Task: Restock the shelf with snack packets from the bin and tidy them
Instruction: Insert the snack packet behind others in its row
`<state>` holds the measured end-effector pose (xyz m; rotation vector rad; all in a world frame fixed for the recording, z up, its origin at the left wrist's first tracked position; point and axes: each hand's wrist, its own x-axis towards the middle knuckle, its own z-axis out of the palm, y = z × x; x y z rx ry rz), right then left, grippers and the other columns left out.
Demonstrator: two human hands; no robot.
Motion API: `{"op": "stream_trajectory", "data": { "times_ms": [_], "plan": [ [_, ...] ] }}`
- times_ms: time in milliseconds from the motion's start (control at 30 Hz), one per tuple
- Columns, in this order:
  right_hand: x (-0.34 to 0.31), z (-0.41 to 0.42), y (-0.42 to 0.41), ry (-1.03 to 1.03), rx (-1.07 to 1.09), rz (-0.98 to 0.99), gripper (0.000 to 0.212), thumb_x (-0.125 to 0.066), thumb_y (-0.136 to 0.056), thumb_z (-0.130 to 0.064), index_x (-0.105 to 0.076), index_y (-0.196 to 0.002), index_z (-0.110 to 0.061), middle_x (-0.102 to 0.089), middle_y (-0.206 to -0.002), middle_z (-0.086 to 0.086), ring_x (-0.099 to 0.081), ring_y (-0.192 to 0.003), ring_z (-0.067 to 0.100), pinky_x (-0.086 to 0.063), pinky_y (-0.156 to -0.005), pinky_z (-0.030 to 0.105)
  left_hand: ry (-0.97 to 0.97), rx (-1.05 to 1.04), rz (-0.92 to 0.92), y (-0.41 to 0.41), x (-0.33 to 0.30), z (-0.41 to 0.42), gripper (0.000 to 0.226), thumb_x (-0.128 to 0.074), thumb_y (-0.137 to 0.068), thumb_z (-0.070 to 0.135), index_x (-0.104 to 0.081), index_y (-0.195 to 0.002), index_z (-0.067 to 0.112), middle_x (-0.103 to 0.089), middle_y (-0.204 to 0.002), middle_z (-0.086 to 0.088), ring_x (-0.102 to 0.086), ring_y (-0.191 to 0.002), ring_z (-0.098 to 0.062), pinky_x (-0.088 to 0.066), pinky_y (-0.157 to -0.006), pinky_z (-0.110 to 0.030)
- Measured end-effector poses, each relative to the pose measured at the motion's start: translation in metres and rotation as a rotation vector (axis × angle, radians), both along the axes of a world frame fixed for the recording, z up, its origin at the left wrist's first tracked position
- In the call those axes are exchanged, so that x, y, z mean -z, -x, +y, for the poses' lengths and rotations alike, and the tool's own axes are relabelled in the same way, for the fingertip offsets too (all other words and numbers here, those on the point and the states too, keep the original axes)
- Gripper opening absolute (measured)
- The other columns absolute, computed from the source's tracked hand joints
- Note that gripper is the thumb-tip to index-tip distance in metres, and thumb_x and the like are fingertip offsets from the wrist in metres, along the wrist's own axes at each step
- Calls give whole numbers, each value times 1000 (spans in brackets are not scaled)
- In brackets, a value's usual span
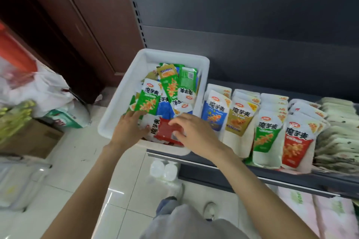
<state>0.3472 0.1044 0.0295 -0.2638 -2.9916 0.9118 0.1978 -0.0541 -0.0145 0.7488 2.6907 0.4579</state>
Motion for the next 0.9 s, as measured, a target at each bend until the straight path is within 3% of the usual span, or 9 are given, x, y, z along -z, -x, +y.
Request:
{"op": "stream_trajectory", "data": {
  "times_ms": [100, 200, 367, 500, 567, 667, 800, 900],
  "plan": [
    [25, -14, 52, -132, -50, -188, 50, -62, -89, -29, -45, -135, -19, -48, -131, 3, -44, -120, 22, -42, -91, 36, 34, 56, -47, 30, 5, -1, 55, -72, -78, 32, -51, -128, 23, -56, -123, -4, -57, -105, -27, -47, -87, -36],
    [50, -26, 84, -314, -64, -375, 69, -70, -82, -27, -34, -140, -14, -41, -132, 10, -43, -118, 31, -43, -90, 42, 50, 132, -7, 45, 9, 3, 46, -67, -80, 35, -50, -122, 26, -68, -105, 1, -63, -93, -23, -51, -79, -33],
    [63, -33, 95, -338, 9, -382, 77, -71, -78, -17, -26, -140, -14, -37, -129, 12, -43, -115, 32, -42, -75, 35, 23, 219, -7, 60, 14, 4, 38, -62, -85, 37, -49, -119, 29, -71, -95, 7, -64, -93, -19, -45, -73, -28],
    [63, -39, 96, -395, 91, -324, 67, -64, -81, -32, -31, -136, -10, -45, -123, 14, -48, -110, 31, -48, -74, 37, -117, 217, -128, 67, 12, 1, 35, -63, -84, 35, -54, -117, 29, -67, -99, 11, -62, -91, -14, -45, -76, -26],
    [62, -42, 99, -437, 177, -245, 51, -53, -85, -27, -40, -130, -7, -54, -116, 14, -56, -104, 30, -49, -70, 37, -232, 169, -188, 70, 13, -2, 33, -63, -85, 34, -56, -116, 27, -64, -102, 10, -61, -89, -12, -46, -78, -27],
    [62, -45, 105, -545, 209, -203, 31, -52, -83, -10, -53, -113, -4, -63, -100, 14, -65, -88, 29, -50, -59, 35, -306, 121, -290, 72, 15, -2, 35, -60, -88, 33, -54, -121, 26, -65, -108, 10, -62, -94, -13, -48, -87, -29],
    [58, -47, 112, -603, 246, -209, 30, -45, -84, 1, -51, -112, -6, -67, -96, 11, -68, -82, 28, -44, -59, 31, -330, 93, -346, 70, 12, -2, 39, -57, -91, 33, -51, -128, 23, -63, -114, 8, -60, -100, -12, -44, -89, -26],
    [59, -48, 115, -678, 195, -206, 28, -44, -87, -5, -45, -115, -8, -64, -101, 10, -66, -86, 27, -37, -59, 30, -427, 50, -398, 62, 6, -2, 40, -57, -92, 27, -51, -130, 20, -57, -110, 8, -54, -95, -7, -39, -86, -21]
  ]
}}
